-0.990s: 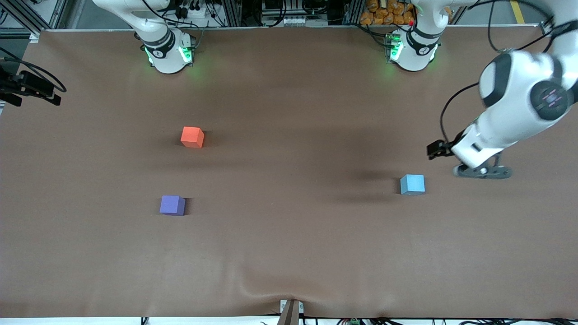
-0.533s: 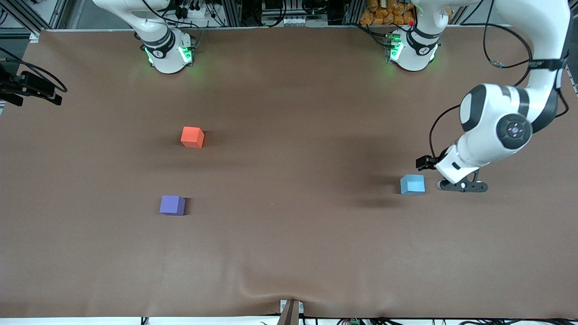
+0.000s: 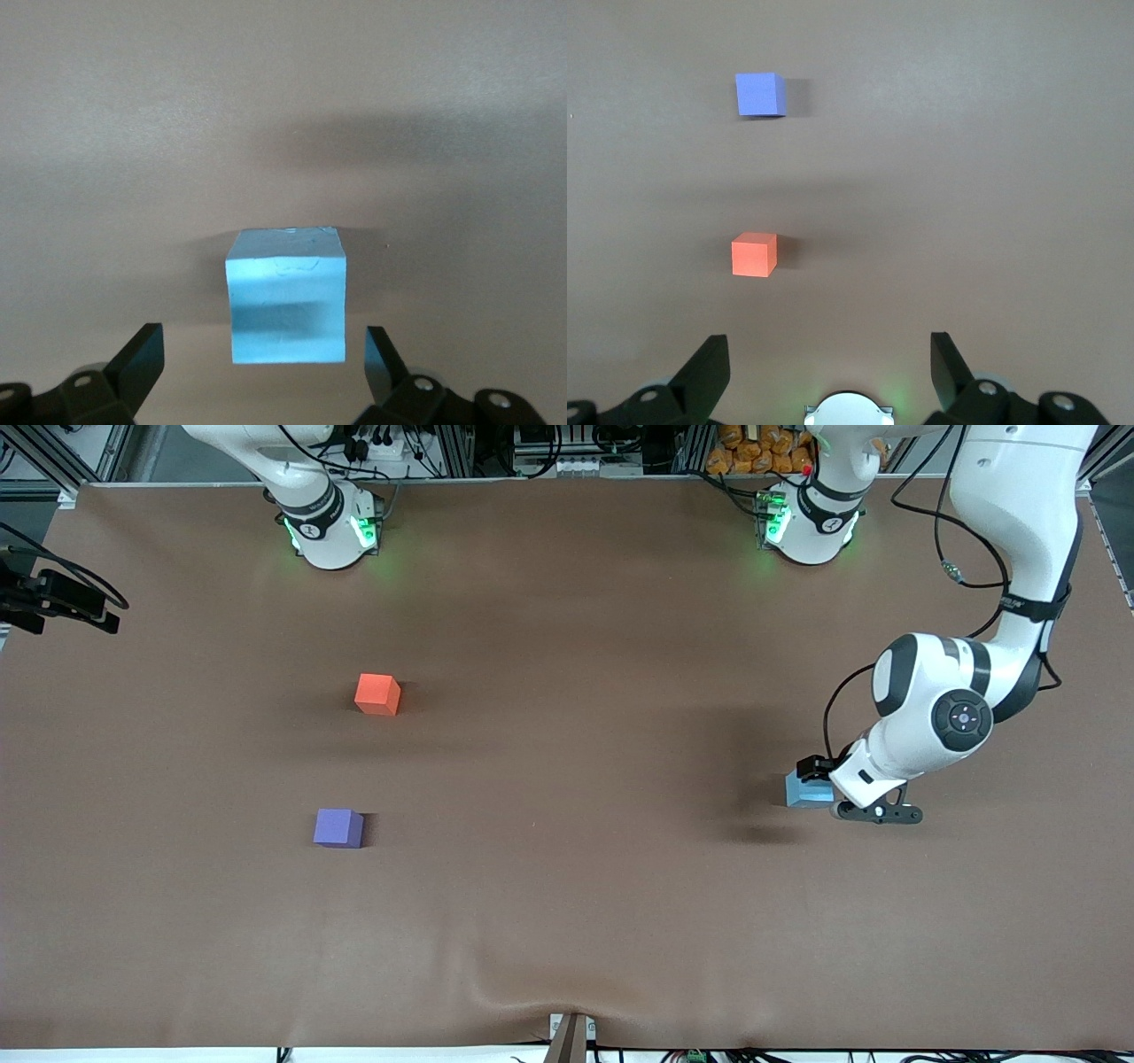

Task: Place blue block between orange and purple blocks
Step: 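Move the left gripper down over the light-blue cube, then close the left gripper on the light-blue cube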

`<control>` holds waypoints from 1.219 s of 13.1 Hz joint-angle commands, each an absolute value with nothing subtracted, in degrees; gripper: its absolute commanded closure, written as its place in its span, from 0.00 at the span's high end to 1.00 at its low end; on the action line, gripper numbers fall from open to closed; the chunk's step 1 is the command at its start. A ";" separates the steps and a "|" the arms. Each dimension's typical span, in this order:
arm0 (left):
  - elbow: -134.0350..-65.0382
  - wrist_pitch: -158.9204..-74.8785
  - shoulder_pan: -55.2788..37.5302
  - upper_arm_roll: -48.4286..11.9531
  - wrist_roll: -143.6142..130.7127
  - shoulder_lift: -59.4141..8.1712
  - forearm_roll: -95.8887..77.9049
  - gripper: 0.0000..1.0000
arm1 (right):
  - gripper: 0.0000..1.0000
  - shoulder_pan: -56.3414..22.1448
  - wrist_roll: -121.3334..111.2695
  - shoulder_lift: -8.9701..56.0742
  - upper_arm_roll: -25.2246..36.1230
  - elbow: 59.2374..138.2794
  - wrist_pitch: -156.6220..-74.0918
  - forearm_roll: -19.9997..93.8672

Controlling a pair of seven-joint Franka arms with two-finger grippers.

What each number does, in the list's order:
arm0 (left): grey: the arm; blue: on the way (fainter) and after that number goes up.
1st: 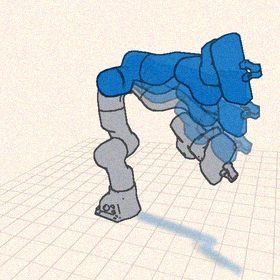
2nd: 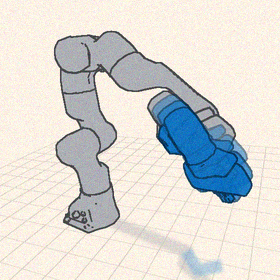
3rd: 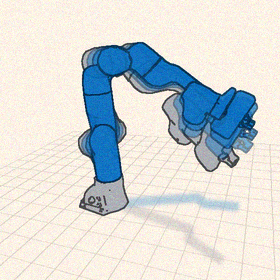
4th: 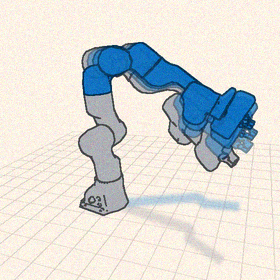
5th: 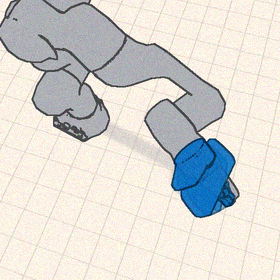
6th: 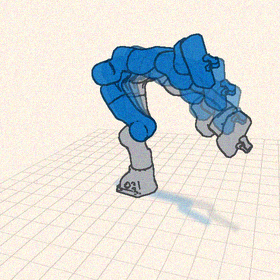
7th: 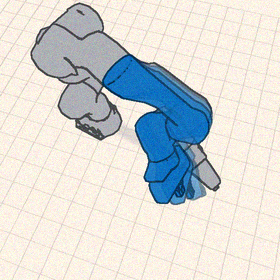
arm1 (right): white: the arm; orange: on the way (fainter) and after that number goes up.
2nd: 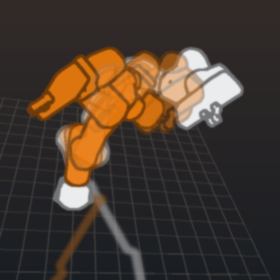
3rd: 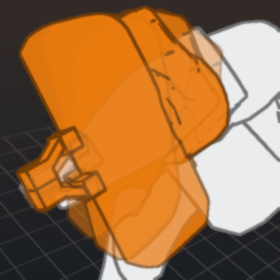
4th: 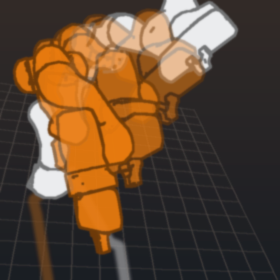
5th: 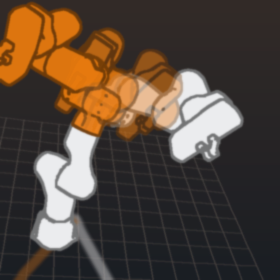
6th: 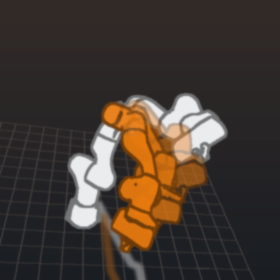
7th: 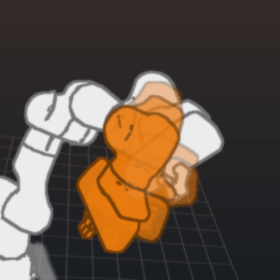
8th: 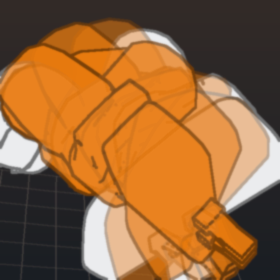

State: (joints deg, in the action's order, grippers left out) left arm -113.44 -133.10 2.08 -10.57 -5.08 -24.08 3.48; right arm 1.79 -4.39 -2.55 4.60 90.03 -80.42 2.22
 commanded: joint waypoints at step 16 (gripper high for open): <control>-111.28 -139.04 -7.00 -12.04 -17.44 -28.48 4.39 0.00 | 1.00 2.46 -3.87 -2.55 3.43 90.26 -80.77 1.85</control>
State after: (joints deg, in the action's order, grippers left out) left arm -112.55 -139.04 -1.36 -12.06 -9.92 -29.59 3.49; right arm 1.86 -4.39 -2.53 4.12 90.12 -80.49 2.22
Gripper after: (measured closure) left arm 0.392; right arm 0.000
